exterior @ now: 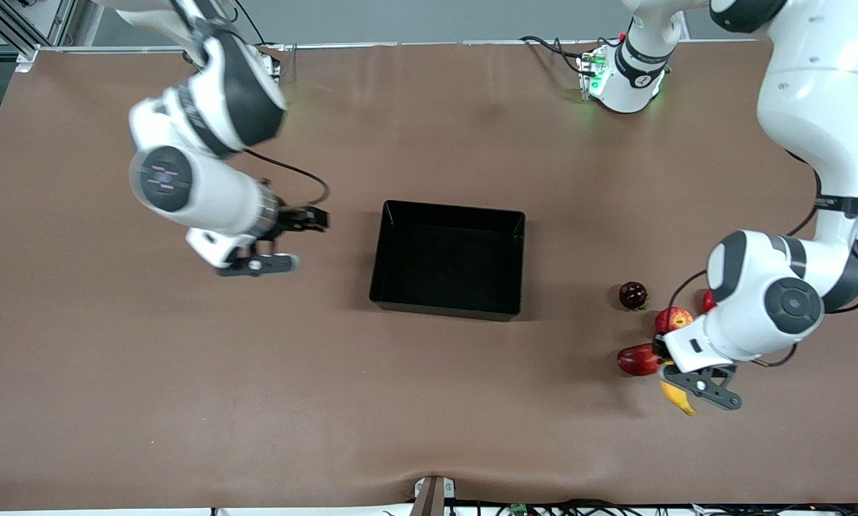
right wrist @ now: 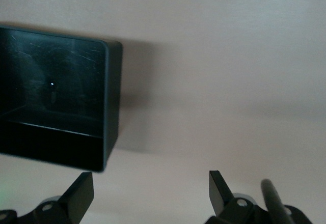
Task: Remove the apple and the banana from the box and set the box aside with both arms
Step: 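Lift the banana with the left gripper while the right gripper reaches the box, then lower the banana near the mango while the right gripper grasps the box rim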
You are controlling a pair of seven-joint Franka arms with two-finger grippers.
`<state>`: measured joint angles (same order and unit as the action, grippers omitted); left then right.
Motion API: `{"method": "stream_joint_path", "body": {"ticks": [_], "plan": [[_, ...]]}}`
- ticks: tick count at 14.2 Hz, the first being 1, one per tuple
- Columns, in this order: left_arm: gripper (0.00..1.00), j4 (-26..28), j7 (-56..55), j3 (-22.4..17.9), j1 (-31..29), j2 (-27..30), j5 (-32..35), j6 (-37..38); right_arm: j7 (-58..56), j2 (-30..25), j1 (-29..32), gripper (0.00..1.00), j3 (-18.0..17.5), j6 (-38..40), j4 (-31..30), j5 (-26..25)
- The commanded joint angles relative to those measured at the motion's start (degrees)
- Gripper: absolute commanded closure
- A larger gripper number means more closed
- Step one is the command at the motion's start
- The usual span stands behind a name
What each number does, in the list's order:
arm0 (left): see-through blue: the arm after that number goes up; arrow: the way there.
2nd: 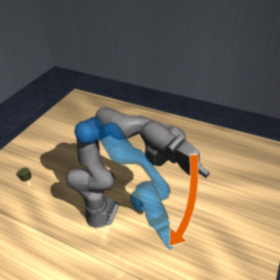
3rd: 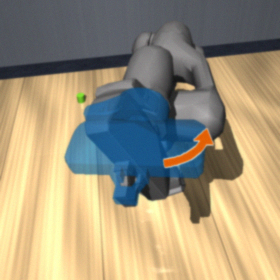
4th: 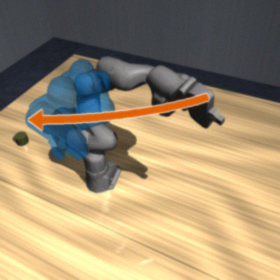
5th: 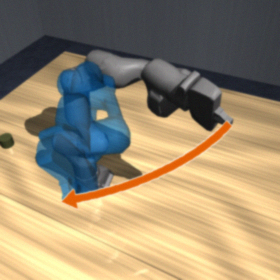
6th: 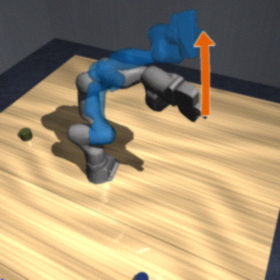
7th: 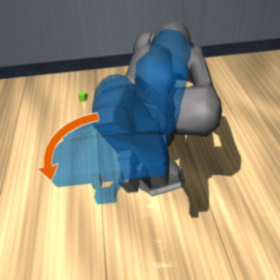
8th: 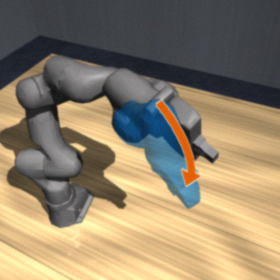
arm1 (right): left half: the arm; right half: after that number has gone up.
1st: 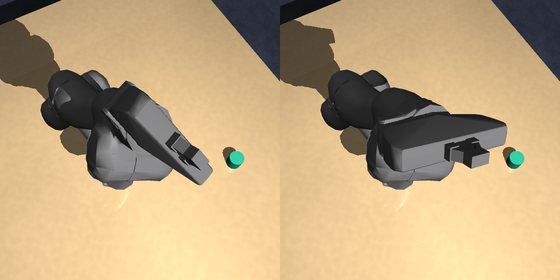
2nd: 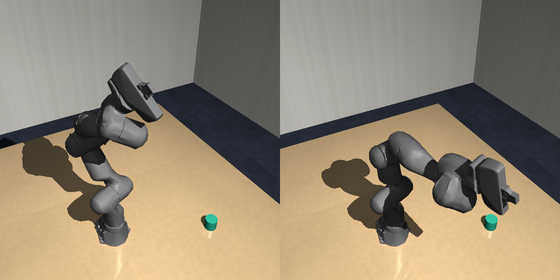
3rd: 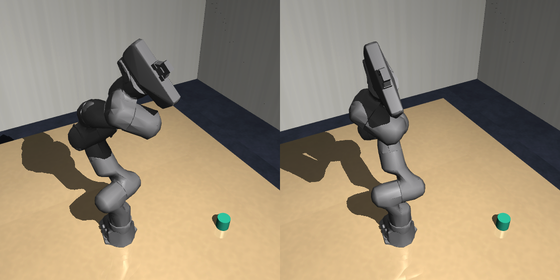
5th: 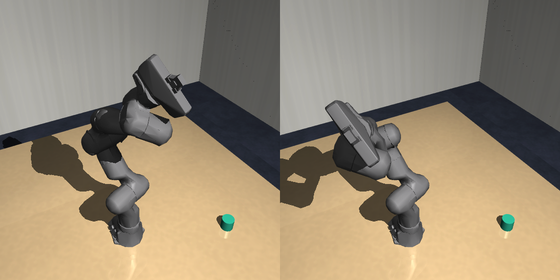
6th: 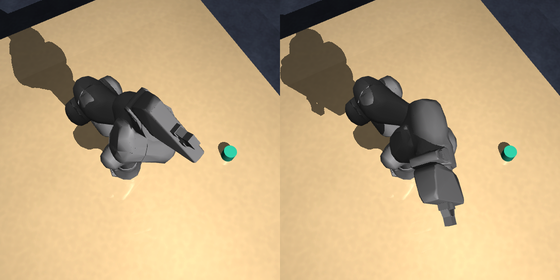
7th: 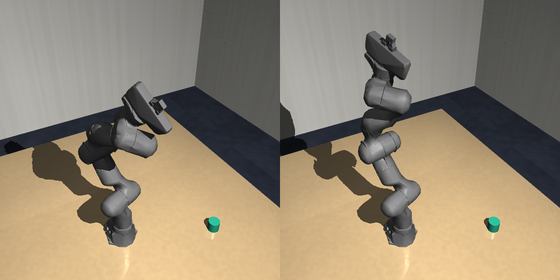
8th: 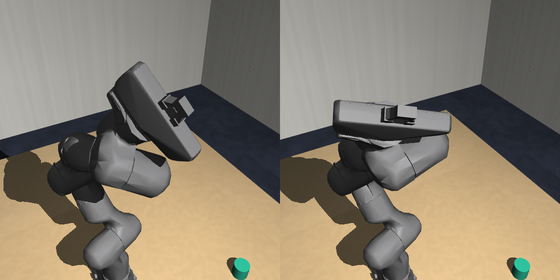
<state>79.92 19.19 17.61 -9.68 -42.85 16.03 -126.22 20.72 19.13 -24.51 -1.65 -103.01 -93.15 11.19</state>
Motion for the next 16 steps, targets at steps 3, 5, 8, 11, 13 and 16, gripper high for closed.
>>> {"method": "stream_joint_path", "body": {"ticks": [3,5,8,11,13,16], "plan": [[1.00,-0.90,18.65,-3.80,-2.36,-3.81,-0.21,-8.49,8.46,7.14,-6.69,0.00,0.77,-13.51,-1.60,0.32],[1.00,-0.82,23.33,-4.86,-2.62,-6.01,-0.21,-11.84,9.17,9.60,-7.57,0.00,0.77,-17.03,-1.60,-0.11],[1.00,-0.55,25.45,-4.78,-4.64,-7.33,-0.56,-13.00,10.82,12.94,-9.50,0.00,1.04,-20.20,-1.77,-1.08],[1.00,0.32,25.64,-4.78,-4.99,-7.34,-0.91,-12.38,13.82,15.06,-10.82,0.61,1.12,-20.74,-1.86,-6.79],[1.00,1.29,25.37,-4.78,-5.26,-7.16,-2.83,-12.38,16.10,15.32,-11.26,1.00,1.04,-20.65,-2.04,-6.80],[1.00,2.61,25.02,-4.43,-5.43,-6.46,-5.30,-11.42,18.22,15.59,-11.44,1.00,1.04,-21.00,-1.86,-6.71]]}}
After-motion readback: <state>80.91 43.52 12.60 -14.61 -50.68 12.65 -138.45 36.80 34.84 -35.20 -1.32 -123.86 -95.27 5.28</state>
